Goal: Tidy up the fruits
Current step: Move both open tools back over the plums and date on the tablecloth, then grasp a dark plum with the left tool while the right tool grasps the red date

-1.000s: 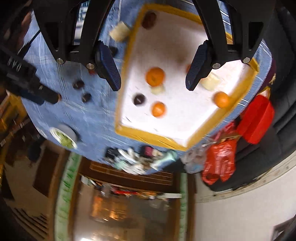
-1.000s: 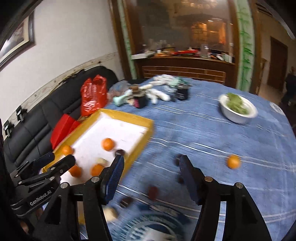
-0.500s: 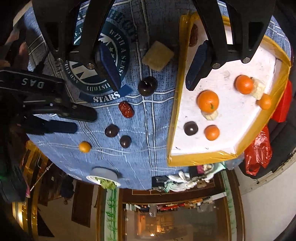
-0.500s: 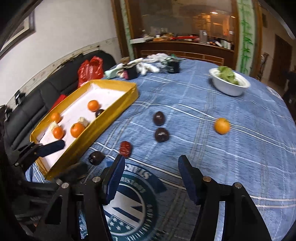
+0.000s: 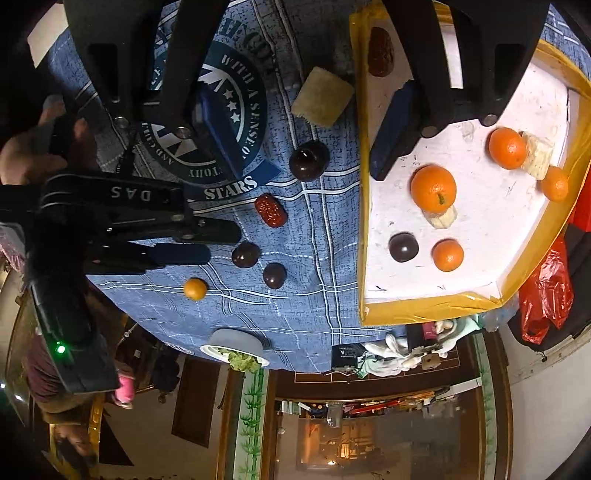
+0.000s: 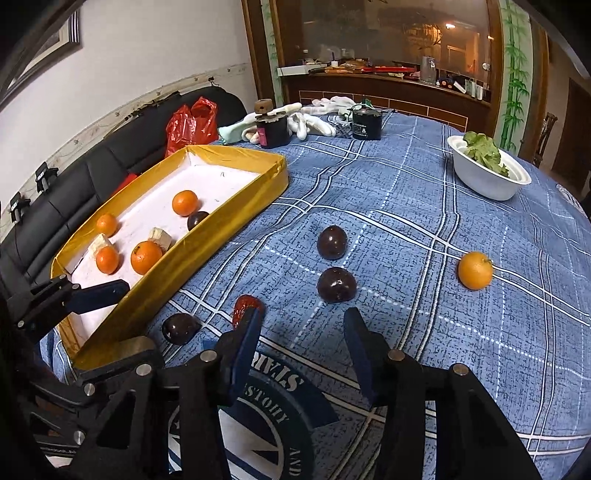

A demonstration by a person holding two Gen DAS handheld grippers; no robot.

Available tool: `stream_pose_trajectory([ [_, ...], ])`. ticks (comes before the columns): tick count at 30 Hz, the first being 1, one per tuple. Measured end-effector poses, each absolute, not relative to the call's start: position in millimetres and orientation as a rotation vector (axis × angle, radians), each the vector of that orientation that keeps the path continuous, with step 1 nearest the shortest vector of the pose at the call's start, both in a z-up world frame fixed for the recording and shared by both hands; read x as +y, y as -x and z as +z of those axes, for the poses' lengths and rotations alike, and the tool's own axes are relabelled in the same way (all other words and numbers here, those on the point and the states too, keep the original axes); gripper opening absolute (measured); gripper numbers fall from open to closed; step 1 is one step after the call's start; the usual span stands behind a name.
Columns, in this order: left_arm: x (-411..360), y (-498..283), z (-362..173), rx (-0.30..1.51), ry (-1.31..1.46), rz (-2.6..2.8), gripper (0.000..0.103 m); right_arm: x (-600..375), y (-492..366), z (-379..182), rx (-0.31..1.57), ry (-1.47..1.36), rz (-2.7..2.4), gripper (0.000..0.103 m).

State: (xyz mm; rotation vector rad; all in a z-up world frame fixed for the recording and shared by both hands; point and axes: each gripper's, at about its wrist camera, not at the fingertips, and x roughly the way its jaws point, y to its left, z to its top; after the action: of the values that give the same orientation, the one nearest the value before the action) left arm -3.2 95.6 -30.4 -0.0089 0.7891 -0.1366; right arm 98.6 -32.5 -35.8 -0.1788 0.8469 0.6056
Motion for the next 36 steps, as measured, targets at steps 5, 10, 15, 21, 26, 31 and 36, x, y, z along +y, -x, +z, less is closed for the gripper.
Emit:
stream_pose_trajectory([
  [5,95.5,24.9,-9.2,0.660,-0.093,-0.068,0.064,-34.2,-101.4,-38.1,0.845,0.157,0.626,0.047],
  [10,79.5,17.0,-10.9,0.717,-0.052,-0.159,0.064,-39.1,-106.5,-38.6,0.849,0.126,0.632,0.047],
  [15,57.7,2.0,-33.4,0.781,-0.096,-0.202,0.062,-39.5,-103.7,-34.4,0.836,0.128,0.636,0.047],
  [21,75.8,-11.8,-41.7,0.828,-0.049,-0.141,0.050,-43.2,-104.1,-32.2,0.830,0.114,0.634,0.047],
  [26,76.0,-19.6,-44.9,0.854,-0.076,-0.116,0.035,-37.5,-104.9,-34.1,0.837,0.135,0.635,0.044],
  [31,83.5,-21.3,-45.3,0.871,-0.108,-0.080,0.017,-36.3,-107.7,-35.1,0.842,0.139,0.629,0.043],
  [36,64.9,-21.3,-52.2,0.915,-0.247,-0.090,0.024,-31.1,-108.4,-34.7,0.840,0.145,0.636,0.042],
])
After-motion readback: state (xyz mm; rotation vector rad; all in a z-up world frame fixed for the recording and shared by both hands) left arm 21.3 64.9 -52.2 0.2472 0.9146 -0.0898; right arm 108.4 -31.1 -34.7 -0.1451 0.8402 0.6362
